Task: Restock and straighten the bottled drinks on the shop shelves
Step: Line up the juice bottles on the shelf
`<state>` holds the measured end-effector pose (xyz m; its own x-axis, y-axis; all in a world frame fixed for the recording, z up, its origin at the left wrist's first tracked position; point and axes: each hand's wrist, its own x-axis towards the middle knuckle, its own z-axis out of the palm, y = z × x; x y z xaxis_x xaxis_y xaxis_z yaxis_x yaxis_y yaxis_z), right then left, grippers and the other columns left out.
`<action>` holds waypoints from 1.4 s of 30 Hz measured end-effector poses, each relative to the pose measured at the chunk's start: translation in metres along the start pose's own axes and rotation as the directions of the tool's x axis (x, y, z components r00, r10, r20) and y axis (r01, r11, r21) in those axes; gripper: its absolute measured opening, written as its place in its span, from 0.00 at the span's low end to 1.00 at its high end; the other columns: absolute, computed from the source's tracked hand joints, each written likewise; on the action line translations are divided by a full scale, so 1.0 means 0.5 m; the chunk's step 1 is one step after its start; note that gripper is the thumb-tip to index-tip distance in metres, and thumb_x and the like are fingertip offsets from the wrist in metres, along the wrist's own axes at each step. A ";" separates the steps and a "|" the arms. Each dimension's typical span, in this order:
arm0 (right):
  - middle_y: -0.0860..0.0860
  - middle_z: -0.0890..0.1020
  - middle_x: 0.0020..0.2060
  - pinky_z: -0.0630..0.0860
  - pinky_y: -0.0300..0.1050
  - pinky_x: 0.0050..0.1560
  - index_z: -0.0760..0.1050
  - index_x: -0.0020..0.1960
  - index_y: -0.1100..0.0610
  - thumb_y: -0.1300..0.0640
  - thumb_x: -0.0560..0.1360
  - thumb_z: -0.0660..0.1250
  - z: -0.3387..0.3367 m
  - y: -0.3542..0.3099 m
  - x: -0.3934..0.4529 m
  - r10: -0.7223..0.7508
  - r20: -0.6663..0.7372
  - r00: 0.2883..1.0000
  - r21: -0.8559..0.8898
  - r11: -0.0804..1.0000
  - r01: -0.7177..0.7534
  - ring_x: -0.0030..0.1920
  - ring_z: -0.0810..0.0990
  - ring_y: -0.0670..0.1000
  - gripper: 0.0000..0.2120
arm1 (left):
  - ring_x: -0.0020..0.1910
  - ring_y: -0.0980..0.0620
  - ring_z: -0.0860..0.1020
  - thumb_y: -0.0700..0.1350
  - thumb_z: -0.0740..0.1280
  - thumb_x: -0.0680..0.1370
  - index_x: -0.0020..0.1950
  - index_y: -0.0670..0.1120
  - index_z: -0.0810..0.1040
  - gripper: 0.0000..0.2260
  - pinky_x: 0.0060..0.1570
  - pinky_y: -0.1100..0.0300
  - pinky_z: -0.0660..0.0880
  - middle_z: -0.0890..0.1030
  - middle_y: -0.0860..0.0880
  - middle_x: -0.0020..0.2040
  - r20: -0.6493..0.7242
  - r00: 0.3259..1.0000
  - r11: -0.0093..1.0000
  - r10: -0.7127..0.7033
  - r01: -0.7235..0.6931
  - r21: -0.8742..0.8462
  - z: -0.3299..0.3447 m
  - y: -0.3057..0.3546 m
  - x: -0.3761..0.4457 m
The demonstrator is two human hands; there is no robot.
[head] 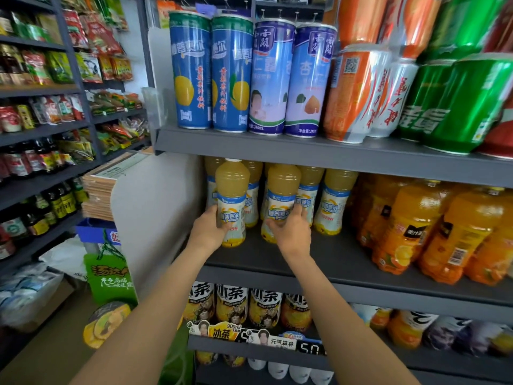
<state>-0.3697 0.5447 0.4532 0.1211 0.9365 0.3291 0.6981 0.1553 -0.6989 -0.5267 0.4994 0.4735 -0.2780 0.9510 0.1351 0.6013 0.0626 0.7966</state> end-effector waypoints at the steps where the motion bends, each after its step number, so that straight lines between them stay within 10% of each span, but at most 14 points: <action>1: 0.58 0.73 0.59 0.75 0.53 0.52 0.64 0.62 0.62 0.51 0.71 0.71 -0.002 -0.002 -0.001 0.001 -0.001 1.000 -0.003 1.000 -0.001 0.58 0.76 0.59 0.27 | 0.65 0.45 0.71 0.40 0.66 0.77 0.69 0.43 0.66 0.22 0.63 0.53 0.68 0.73 0.44 0.67 -0.012 1.000 1.000 -0.001 0.001 0.002 0.003 -0.001 -0.001; 15: 0.55 0.75 0.61 0.69 0.36 0.53 0.61 0.67 0.59 0.62 0.69 0.72 -0.013 -0.061 -0.007 -0.111 0.411 0.905 0.283 0.959 -0.011 0.61 0.74 0.51 0.30 | 0.60 0.39 0.72 0.44 0.68 0.75 0.66 0.40 0.67 0.22 0.55 0.49 0.69 0.71 0.39 0.62 -0.290 0.951 0.985 -0.105 0.140 0.102 -0.002 -0.026 -0.005; 22: 0.56 0.72 0.60 0.69 0.42 0.59 0.67 0.67 0.58 0.53 0.68 0.75 0.035 -0.051 -0.038 -0.066 0.191 0.979 0.143 0.989 0.039 0.62 0.72 0.54 0.31 | 0.60 0.40 0.72 0.41 0.70 0.73 0.67 0.42 0.68 0.24 0.56 0.50 0.69 0.72 0.41 0.62 -0.325 0.939 0.991 -0.113 0.131 0.033 0.029 -0.064 -0.034; 42: 0.61 0.65 0.68 0.70 0.54 0.61 0.59 0.70 0.66 0.50 0.72 0.70 0.058 -0.101 -0.058 -0.013 0.165 0.986 -0.128 0.991 0.034 0.67 0.68 0.62 0.35 | 0.62 0.40 0.72 0.42 0.71 0.72 0.63 0.38 0.68 0.22 0.57 0.49 0.69 0.72 0.39 0.63 -0.296 0.947 0.988 -0.124 0.145 0.051 0.030 -0.054 0.000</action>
<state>-0.4289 0.5187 0.4608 -0.0060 0.9735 0.2287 0.7865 0.1458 -0.6001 -0.5317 0.5025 0.4429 -0.5593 0.8035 0.2037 0.5919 0.2151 0.7768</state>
